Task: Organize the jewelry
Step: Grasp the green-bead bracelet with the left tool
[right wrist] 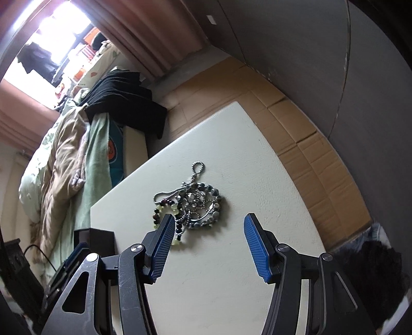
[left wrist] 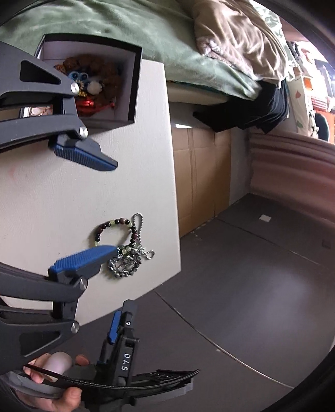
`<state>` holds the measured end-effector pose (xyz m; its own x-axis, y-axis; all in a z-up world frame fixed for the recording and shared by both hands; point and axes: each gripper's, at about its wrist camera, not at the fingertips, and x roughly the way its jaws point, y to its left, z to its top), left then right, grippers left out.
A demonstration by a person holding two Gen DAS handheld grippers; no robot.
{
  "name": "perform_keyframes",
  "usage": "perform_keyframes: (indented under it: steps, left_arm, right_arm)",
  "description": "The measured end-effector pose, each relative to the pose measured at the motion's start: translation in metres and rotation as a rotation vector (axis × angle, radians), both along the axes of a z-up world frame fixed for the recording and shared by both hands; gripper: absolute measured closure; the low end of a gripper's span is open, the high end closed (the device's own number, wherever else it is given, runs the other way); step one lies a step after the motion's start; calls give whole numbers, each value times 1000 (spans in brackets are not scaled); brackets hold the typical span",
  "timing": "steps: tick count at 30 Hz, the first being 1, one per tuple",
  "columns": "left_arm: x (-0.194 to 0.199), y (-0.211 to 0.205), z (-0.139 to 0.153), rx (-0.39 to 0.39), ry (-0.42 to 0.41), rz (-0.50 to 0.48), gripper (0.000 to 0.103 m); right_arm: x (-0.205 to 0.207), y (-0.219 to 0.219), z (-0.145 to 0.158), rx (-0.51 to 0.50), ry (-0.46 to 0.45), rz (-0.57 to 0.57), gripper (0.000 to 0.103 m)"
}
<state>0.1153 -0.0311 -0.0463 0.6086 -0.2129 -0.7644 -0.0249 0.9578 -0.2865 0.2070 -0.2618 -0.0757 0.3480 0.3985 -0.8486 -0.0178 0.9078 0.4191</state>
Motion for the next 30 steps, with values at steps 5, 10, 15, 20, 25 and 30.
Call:
perform_keyframes:
  steps: [5,10,15,20,25,30]
  left_arm:
    - [20,-12,-12,25,64,-17,60]
    - [36,-28,-26,33,109,-33,63]
    - [54,-47,-44,58,165,-55,72]
    - [67,-56,-60,94,196,-61,72]
    - [71,-60,-73,127,201,-49,76]
    - [62,-59,-76,166,180,-66,96]
  right_arm:
    - [5,-6,-8,10,19,-18,46]
    - [8,-18,-11,7,31,-45,46]
    - [9,-27,-9,-10,39,-62,46]
    - [10,-24,-5,-23,21,-31,46]
    - [12,-25,-5,-20,26,-15,46]
    - [13,-29,-8,-17,36,-25,46]
